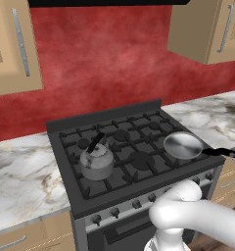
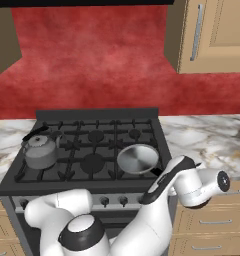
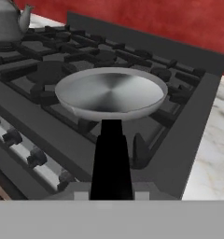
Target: Pick the pan from the cabinet and place it on the stove. Then turn on the stove burner for the pan.
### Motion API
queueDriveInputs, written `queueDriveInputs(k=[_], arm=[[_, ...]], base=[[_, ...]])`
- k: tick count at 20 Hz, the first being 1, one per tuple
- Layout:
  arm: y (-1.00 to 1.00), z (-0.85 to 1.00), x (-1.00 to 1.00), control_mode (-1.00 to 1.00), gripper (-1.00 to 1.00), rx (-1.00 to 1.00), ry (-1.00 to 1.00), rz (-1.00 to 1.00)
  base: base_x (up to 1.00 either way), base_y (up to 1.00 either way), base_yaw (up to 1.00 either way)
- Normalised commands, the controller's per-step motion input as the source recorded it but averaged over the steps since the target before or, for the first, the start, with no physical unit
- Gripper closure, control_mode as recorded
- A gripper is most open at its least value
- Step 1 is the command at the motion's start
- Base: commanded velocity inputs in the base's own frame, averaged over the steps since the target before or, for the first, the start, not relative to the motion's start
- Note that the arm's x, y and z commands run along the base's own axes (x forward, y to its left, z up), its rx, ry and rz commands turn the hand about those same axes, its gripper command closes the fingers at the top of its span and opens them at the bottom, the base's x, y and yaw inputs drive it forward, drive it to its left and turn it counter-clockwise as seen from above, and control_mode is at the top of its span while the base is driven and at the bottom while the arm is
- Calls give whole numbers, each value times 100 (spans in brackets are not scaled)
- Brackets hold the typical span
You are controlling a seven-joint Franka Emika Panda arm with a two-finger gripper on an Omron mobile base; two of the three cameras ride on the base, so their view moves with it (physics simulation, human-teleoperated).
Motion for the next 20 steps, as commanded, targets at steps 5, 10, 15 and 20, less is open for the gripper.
queueDriveInputs(k=[5, 10, 15, 20], arm=[[0, -23, 22, -100, 100, -3, 4, 0], [-1, -12, 15, -100, 100, -1, 2, 0], [0, -5, 0, -100, -100, 0, 1, 0], [0, 0, 0, -100, -100, 0, 0, 0]], base=[[0, 0, 0], [0, 0, 0], [0, 0, 0], [0, 0, 0]])
